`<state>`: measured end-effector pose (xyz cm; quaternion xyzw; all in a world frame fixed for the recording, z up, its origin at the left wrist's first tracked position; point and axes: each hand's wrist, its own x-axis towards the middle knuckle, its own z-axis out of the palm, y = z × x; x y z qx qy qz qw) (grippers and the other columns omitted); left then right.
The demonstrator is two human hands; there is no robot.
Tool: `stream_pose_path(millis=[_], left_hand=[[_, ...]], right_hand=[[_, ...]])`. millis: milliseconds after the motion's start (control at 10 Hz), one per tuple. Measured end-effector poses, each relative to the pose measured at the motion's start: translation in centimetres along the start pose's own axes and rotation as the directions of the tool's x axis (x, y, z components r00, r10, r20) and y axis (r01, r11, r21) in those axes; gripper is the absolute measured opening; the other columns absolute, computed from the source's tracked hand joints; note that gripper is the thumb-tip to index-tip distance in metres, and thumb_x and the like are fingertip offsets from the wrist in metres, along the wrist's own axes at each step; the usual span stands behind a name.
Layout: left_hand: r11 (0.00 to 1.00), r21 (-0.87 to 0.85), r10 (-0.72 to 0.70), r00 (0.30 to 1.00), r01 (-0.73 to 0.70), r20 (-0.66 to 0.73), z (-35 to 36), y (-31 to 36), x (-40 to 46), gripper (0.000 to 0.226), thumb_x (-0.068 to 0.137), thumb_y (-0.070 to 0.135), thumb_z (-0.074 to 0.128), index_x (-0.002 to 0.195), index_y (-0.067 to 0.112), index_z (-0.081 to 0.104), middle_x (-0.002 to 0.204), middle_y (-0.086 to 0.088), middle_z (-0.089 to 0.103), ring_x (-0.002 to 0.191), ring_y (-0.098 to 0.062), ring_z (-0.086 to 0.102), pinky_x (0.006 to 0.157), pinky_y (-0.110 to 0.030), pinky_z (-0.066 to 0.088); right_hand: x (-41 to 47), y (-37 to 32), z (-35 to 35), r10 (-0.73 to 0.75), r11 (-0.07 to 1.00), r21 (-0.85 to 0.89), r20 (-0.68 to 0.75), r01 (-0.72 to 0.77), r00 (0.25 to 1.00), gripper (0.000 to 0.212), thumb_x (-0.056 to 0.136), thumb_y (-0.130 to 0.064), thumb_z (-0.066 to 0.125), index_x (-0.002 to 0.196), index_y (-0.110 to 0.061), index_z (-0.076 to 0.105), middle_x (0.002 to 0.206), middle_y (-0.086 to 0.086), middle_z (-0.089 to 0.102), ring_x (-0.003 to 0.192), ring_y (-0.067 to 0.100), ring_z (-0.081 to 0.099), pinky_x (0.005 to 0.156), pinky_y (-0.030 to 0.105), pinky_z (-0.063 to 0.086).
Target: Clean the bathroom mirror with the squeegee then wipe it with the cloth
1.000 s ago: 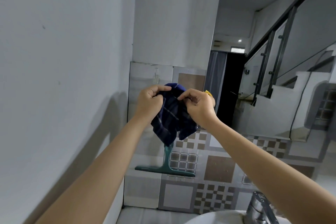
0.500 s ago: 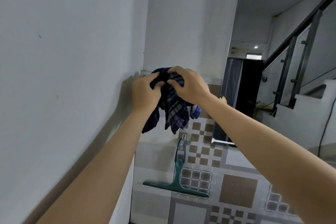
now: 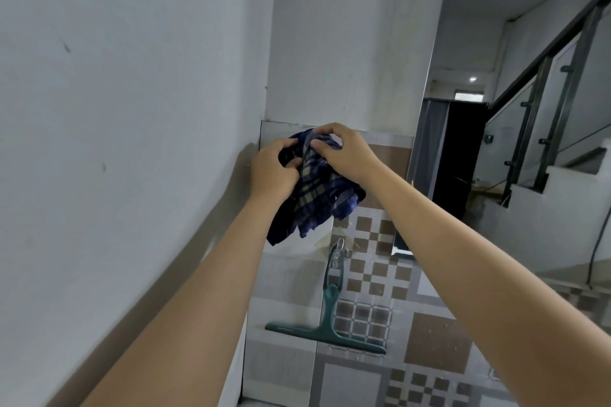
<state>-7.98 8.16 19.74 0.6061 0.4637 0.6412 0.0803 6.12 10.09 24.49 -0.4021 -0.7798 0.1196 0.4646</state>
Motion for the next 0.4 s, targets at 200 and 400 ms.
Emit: stream_pose_path(millis=[200,400], left_hand=[[0.991,-0.115,-0.052,0.995,0.062,0.087,-0.4,-0.3,-1.8,0.038,0.091,0.006,0.049,0.126,0.020,0.054,0.125,0.002,0.057,0.111,-0.011,0.053,0.087,-0.019,0.038],[0.991,-0.086,-0.096,0.994,0.101,0.054,-1.2,0.3,-5.2,0.041,0.095,0.017,0.044,0.136,0.022,0.047,0.144,0.000,0.041,0.134,-0.013,0.034,0.105,-0.025,0.027]], right_hand=[[-3.0,0.0,2.7,0.172,0.911,0.396,-0.107,-0.117,0.979,0.031,0.097,-0.024,0.055,0.127,-0.018,0.059,0.115,0.000,0.064,0.109,0.016,0.061,0.093,0.031,0.052],[-6.7,2.1,2.2,0.289,0.951,0.180,-0.220,-0.252,0.932,0.041,0.094,-0.037,0.055,0.134,-0.032,0.052,0.131,0.011,0.047,0.115,0.027,0.053,0.101,0.044,0.048]])
